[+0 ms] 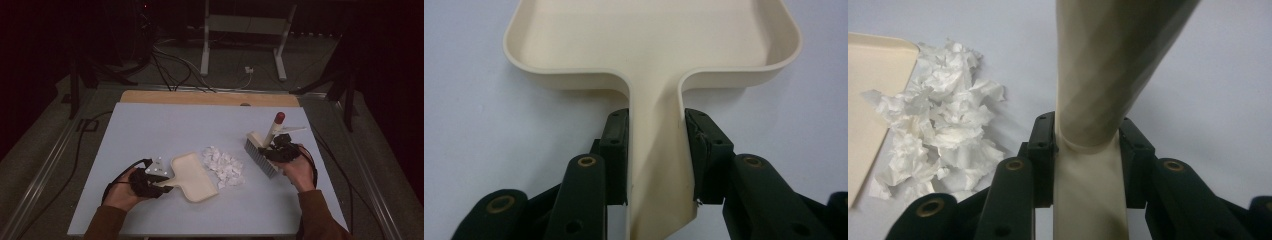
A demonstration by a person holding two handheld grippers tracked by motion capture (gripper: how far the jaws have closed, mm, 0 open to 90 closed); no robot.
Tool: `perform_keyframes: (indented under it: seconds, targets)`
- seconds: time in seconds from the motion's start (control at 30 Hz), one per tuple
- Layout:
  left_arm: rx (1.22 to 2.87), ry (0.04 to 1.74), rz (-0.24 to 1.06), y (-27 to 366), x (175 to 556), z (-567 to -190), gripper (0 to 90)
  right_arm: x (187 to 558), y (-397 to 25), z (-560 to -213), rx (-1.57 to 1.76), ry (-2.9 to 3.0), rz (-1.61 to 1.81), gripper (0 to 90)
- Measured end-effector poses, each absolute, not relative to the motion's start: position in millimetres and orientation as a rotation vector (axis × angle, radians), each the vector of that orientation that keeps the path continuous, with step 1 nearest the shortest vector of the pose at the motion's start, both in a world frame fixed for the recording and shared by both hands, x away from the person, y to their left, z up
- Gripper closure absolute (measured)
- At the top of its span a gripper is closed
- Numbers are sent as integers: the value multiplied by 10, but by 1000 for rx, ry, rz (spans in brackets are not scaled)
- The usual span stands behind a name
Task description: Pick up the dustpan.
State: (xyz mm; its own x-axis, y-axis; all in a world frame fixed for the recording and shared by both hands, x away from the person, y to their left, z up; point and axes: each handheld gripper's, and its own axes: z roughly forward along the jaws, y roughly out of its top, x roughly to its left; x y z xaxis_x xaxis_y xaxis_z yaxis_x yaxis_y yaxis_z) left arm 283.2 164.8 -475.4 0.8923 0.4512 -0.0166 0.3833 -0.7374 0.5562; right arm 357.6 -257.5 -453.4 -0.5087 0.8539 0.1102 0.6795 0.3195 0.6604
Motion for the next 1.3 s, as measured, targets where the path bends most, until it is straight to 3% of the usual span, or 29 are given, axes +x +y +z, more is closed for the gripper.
perform_keyframes:
  seconds: [0.73,1.3]
  targets:
    - [2514,598,151,1507,2916,-4769,661,3538,-2226,-4462,1260,2309,875,664]
    - [2525,591,138,1462,2963,-4776,661,3755,-1458,-4205,907,2468,845,665]
